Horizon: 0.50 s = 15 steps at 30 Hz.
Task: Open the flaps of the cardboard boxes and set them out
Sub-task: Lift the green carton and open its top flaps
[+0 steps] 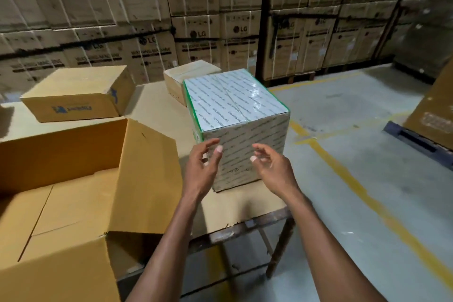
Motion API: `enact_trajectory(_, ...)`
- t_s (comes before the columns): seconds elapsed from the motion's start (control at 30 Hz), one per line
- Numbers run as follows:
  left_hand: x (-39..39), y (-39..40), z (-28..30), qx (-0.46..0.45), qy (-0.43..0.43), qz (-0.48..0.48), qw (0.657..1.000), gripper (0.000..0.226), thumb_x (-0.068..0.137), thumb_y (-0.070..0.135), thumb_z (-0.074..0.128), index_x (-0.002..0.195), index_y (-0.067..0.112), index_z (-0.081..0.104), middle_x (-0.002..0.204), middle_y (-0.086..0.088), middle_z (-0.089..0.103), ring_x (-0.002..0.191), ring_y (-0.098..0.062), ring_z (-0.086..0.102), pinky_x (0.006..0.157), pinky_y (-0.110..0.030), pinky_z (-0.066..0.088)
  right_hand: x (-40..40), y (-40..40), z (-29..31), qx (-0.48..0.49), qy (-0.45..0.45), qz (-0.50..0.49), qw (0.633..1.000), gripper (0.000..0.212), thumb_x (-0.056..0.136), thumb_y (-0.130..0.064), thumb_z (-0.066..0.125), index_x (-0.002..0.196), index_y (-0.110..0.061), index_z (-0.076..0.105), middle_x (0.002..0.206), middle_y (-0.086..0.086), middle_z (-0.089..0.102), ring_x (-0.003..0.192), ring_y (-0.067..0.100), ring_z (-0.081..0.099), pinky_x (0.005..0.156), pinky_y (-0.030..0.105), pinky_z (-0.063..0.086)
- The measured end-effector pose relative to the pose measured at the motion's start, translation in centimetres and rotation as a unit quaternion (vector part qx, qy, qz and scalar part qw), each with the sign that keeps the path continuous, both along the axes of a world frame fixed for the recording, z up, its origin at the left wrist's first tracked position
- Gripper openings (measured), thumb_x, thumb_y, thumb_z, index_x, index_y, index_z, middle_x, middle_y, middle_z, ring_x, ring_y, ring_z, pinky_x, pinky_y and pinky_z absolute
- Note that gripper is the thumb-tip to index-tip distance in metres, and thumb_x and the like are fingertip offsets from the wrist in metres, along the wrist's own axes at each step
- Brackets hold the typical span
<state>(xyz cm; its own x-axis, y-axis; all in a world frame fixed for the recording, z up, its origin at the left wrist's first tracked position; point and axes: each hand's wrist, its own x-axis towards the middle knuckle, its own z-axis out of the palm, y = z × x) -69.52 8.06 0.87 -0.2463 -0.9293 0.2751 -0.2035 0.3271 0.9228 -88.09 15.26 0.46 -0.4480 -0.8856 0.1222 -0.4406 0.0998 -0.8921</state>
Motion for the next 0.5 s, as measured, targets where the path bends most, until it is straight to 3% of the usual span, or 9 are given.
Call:
enact_trajectory(0.07, -1.5, -2.5, 0.9, -0.036, 0.002, 0.036, 0.999, 0.026, 0.096, 0.044, 0.062, 0.119, 0.035, 0.067, 0.124, 0.015, 0.06, 0.114, 0.001, 0.056, 0.096, -0.034, 0.051, -2.0, -2.3, 1.4, -0.036, 0.027, 0.003, 0.999, 0.032, 0.093, -0.022, 0.067, 0.123, -0.029, 0.065, 0.11, -0.012, 0.068, 0.097, 0.0, 0.062, 0.083, 0.018, 0.047)
enact_trajectory(0.2, -3.2, -6.5, 2.4, -0.072, -0.031, 0.11, 0.991, 0.027, 0.095, 0.04, 0.062, 0.123, 0.039, 0.062, 0.133, 0.014, 0.046, 0.129, -0.011, 0.042, 0.1, -0.03, 0.037, -6.2, -6.5, 3.5, -0.098, 0.046, -0.013, 0.994, 0.025, 0.094, -0.026, 0.065, 0.118, -0.027, 0.068, 0.111, -0.014, 0.069, 0.099, 0.004, 0.063, 0.089, 0.03, 0.052)
enact_trajectory(0.3, -3.7, -9.1, 2.8, -0.027, -0.054, 0.124, 0.99, 0.042, 0.095, 0.043, 0.06, 0.136, 0.039, 0.052, 0.143, 0.005, 0.042, 0.134, -0.019, 0.039, 0.108, -0.044, 0.038, -8.9, -9.2, 4.4, -0.124, 0.098, -0.058, 0.986, 0.023, 0.093, -0.037, 0.06, 0.113, -0.031, 0.069, 0.115, -0.012, 0.068, 0.107, 0.018, 0.059, 0.094, 0.044, 0.049)
enact_trajectory(0.37, -3.9, -10.7, 2.8, 0.05, -0.064, 0.107, 0.991, 0.059, 0.092, 0.058, 0.058, 0.145, 0.04, 0.042, 0.153, -0.001, 0.037, 0.137, -0.025, 0.041, 0.11, -0.053, 0.04, -10.7, -11.2, 5.2, -0.08, 0.131, -0.081, 0.985, 0.028, 0.094, -0.038, 0.057, 0.119, -0.031, 0.067, 0.125, -0.006, 0.063, 0.117, 0.027, 0.049, 0.099, 0.043, 0.041)
enact_trajectory(0.43, -4.4, -11.5, 3.0, 0.121, -0.062, 0.091, 0.987, 0.079, 0.083, 0.072, 0.057, 0.15, 0.038, 0.033, 0.154, -0.001, 0.041, 0.132, -0.026, 0.05, 0.107, -0.053, 0.044, -12.4, -13.1, 5.9, 0.021, 0.163, -0.081, 0.983, 0.038, 0.094, -0.04, 0.057, 0.131, -0.03, 0.059, 0.137, -0.001, 0.054, 0.127, 0.03, 0.039, 0.101, 0.042, 0.031)
enact_trajectory(0.5, -5.0, -11.7, 3.0, 0.157, -0.035, 0.075, 0.984, 0.074, 0.088, 0.063, 0.061, 0.15, 0.037, 0.03, 0.141, 0.006, 0.055, 0.119, -0.022, 0.061, 0.101, -0.047, 0.05, -14.0, -14.6, 6.3, 0.123, 0.157, -0.049, 0.979, 0.052, 0.094, -0.044, 0.056, 0.143, -0.029, 0.047, 0.145, 0.003, 0.047, 0.131, 0.032, 0.038, 0.103, 0.043, 0.031)
